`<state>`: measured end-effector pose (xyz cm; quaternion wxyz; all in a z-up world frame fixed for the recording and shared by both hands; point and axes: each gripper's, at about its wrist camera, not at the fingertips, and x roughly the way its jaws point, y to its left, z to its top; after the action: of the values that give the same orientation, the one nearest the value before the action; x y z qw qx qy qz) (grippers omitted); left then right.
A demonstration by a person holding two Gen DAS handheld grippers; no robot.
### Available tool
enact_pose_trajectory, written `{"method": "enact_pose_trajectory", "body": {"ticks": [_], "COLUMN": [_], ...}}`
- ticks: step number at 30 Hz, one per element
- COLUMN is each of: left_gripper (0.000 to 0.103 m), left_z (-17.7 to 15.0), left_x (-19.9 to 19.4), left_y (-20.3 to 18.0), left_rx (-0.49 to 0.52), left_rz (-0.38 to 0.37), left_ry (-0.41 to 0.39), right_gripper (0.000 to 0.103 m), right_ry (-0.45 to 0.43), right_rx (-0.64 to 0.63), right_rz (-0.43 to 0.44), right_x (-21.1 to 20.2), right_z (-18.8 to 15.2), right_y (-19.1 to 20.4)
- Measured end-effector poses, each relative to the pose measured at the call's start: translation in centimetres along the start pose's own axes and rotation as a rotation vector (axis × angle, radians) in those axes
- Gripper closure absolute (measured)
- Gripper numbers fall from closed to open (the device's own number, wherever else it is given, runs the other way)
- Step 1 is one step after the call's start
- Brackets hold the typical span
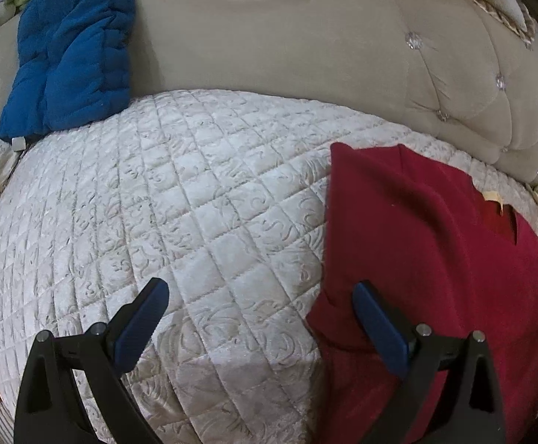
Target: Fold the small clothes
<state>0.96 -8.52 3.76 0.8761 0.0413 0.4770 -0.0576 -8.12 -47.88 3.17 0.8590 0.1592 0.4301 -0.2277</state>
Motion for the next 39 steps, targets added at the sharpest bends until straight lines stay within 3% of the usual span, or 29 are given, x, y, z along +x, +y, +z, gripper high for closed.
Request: {"method": "enact_pose_trajectory", "body": {"ticks": [3,6,9,10,11,14,16,19,21,23,25,26,28,29,31,36,39], "left_gripper": [0.002,0.002,0.002,0.002,0.002,0.002,0.002,0.002,0.002,0.002,0.002,0.002,0.002,0.002,0.002,0.002,0.002], "left_z": [0.1,0.0,0.0,0.0,0.1,0.2,0.3,0.3,0.4,0.5,0.5,0.5,0.6,0.6,0.6,0.8,0.8], "left_x": [0.0,0.0,0.2,0.3,0.3,0.2,-0.2,-0.9,-1.4,-1.7,-1.8,-1.9,-2.1,-2.3,-2.6,-2.6,-2.5], "left_y": [0.0,-0.2,-0.4,-0.4,-0.4,-0.1,0.1,0.4,0.6,0.7,0.9,1.0,1.0,1.1,1.1,1.3,1.1], "left_rx": [-0.003,0.012,0.029,0.028,0.025,0.012,0.0,-0.014,-0.023,-0.03,-0.035,-0.038,-0.04,-0.04,-0.038,-0.053,-0.047], "left_rz": [0.0,-0.001,0.009,0.009,0.008,0.005,-0.003,-0.013,-0.014,-0.012,-0.014,-0.016,-0.024,-0.029,-0.036,-0.043,-0.032], "left_ry": [-0.003,-0.002,-0.001,0.001,0.002,-0.003,-0.013,-0.032,-0.046,-0.057,-0.063,-0.064,-0.068,-0.071,-0.082,-0.081,-0.078], "right_gripper": [0.083,0.083,0.083,0.088,0.103,0.103,0.103,0.103,0.103,0.103,0.103,0.103,0.085,0.084,0.084,0.084,0.084], "right_ry": [0.007,0.074,0.09,0.069,0.069,0.043,-0.03,-0.117,-0.16,-0.181,-0.13,-0.064,0.035,0.065,0.07,0.061,0.039], "right_rx": [0.01,-0.059,-0.049,-0.035,-0.024,0.012,0.06,0.083,0.036,-0.013,-0.083,-0.139,-0.218,-0.238,-0.231,-0.2,-0.264], "right_rz": [-0.101,-0.181,-0.218,-0.198,-0.178,-0.068,0.081,0.372,0.583,0.701,0.772,0.757,0.697,0.66,0.601,0.565,0.533], "right_x": [2.1,6.0,8.6,8.7,8.8,6.6,2.9,-3.5,-7.5,-9.4,-9.6,-8.8,-7.0,-6.3,-5.4,-5.6,-5.5], "right_z": [2.2,4.0,4.8,4.9,5.1,5.9,6.2,6.0,5.3,4.4,2.7,1.6,-0.4,-1.3,-2.3,-3.7,-3.8], "right_y": [-2.6,-3.3,-4.5,-5.0,-5.3,-6.2,-6.9,-6.4,-4.5,-2.4,1.0,3.3,6.1,6.9,6.8,6.1,8.6]}}
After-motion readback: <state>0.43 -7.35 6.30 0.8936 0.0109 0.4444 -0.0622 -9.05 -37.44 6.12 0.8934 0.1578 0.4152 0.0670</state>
